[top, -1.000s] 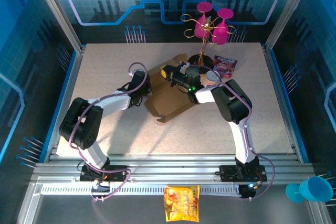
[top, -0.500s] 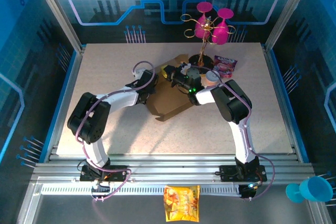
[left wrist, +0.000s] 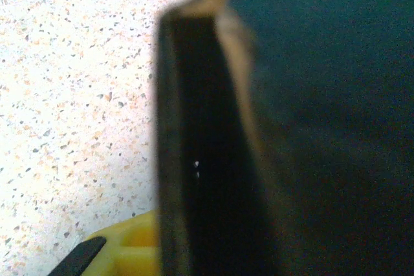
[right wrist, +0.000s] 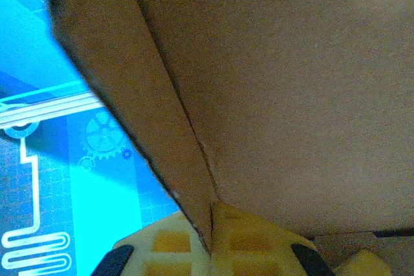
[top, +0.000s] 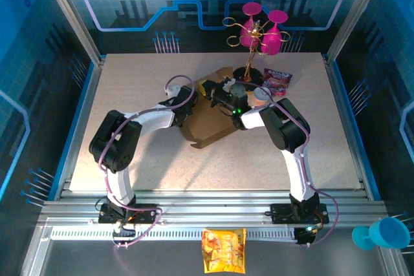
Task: Fold the paper box
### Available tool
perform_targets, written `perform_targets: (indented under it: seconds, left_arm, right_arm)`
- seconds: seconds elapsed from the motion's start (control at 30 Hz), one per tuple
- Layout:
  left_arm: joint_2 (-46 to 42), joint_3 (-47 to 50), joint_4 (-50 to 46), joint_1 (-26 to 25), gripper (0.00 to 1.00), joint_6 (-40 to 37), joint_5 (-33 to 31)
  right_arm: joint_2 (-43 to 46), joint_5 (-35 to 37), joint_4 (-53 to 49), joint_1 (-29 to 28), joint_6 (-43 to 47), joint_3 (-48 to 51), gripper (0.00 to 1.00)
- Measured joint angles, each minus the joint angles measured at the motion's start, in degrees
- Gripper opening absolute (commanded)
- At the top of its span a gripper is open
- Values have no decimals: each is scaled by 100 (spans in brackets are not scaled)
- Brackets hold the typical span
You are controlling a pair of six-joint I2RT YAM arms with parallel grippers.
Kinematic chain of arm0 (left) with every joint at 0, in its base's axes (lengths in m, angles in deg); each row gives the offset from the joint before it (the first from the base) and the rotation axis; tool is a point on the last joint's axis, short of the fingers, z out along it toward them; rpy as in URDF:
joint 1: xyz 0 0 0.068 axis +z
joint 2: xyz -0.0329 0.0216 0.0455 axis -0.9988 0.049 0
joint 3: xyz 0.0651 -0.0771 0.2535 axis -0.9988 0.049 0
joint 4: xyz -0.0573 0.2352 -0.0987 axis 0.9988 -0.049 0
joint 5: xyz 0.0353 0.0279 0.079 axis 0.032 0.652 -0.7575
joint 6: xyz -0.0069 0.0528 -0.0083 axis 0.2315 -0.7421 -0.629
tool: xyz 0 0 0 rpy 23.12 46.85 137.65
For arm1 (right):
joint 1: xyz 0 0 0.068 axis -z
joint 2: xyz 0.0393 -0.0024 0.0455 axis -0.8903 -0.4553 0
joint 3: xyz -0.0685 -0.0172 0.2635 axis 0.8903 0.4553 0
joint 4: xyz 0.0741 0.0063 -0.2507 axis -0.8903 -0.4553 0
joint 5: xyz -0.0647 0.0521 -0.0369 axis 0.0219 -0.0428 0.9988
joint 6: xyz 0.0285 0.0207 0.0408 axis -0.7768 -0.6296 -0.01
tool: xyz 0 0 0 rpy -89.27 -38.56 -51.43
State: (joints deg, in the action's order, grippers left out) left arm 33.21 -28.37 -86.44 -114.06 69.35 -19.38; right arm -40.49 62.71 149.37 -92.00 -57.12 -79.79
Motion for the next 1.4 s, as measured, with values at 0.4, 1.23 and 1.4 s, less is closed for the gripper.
perform_targets:
  seconds: [0.4, 1.23, 1.4]
  left_arm:
    - [326, -402, -289, 0, 0, 190, -243]
    - [627, -955, -964, 9, 0, 476, -575]
    - [225, -595, -826, 247, 0, -122, -354]
  right_arm:
    - [-17, 127, 44, 0, -68, 0, 0]
    - [297, 315, -479, -11, 107, 302, 51]
    - [1237, 431, -1274, 2, 450, 514, 58]
